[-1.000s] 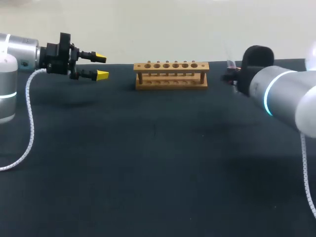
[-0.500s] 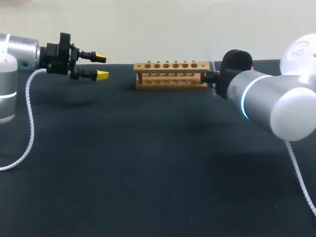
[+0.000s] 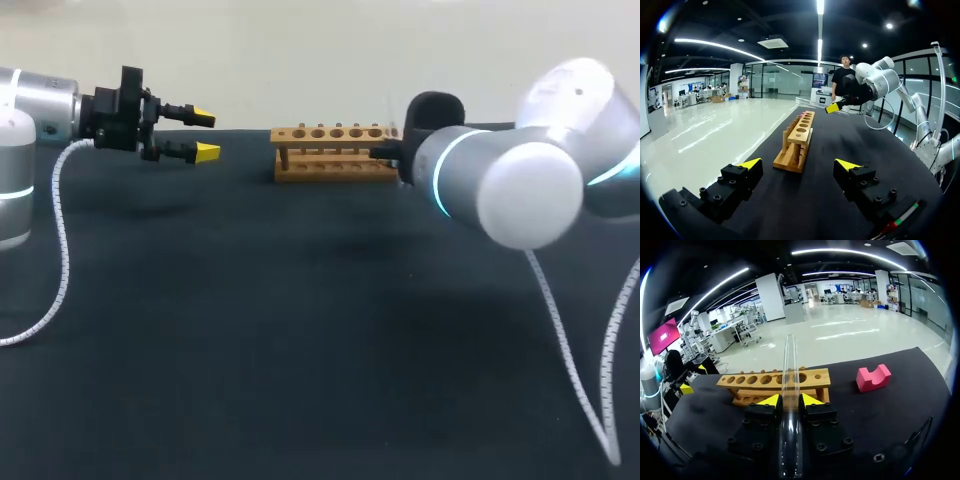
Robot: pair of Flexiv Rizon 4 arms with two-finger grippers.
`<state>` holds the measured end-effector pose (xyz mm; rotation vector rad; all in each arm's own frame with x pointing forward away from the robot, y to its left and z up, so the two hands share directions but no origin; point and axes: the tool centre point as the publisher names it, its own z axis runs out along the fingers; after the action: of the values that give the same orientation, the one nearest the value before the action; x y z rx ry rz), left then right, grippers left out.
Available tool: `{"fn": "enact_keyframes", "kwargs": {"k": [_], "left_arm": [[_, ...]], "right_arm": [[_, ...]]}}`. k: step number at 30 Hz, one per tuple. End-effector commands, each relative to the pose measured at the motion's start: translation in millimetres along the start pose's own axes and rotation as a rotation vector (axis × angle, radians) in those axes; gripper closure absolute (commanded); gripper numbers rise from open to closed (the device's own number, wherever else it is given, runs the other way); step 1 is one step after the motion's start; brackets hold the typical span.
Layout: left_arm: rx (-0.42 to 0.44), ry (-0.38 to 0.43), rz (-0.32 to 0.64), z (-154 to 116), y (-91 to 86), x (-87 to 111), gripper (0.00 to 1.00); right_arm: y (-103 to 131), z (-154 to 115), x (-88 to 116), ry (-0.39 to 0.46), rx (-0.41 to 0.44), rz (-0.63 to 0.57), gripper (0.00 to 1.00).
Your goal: Grasp the test tube, adjust it, and insert it.
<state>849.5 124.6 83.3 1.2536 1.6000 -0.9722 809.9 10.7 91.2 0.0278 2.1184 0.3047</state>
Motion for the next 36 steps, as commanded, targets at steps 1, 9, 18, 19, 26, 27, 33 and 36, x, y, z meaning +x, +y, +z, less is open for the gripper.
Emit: {"fn": "enact_keyframes", "kwargs": {"k": [1, 9, 18, 19, 26, 27, 33, 36], "left_arm": [[0.005, -0.002, 0.003, 0, 2.4, 1.1, 0.00], [0.005, -0.002, 0.003, 0, 2.4, 1.1, 0.00], [0.005, -0.002, 0.003, 0, 2.4, 1.1, 0.00], [0.005, -0.002, 0.003, 0, 2.4, 1.1, 0.00], [0.005, -0.002, 0.003, 0, 2.4, 1.1, 0.00], [0.005, -0.002, 0.003, 0, 2.4, 1.1, 0.00], [0.005, -0.002, 0.003, 0, 2.4, 1.1, 0.00], [0.005, -0.002, 0.003, 0, 2.4, 1.1, 0.00]], "right_arm": [[7, 10, 1, 0.004, 0.012, -0.002, 1.00], [15, 18, 6, 0.016, 0.035, -0.007, 1.00], [16, 28, 11, 0.038, 0.048, 0.006, 1.00], [16, 29, 11, 0.040, 0.048, 0.008, 1.00], [16, 36, 11, 0.075, 0.043, 0.002, 1.00], [16, 36, 12, 0.077, 0.043, 0.002, 1.00], [18, 39, 14, 0.112, 0.031, 0.001, 1.00], [19, 40, 18, 0.140, 0.029, -0.004, 1.00]]}}
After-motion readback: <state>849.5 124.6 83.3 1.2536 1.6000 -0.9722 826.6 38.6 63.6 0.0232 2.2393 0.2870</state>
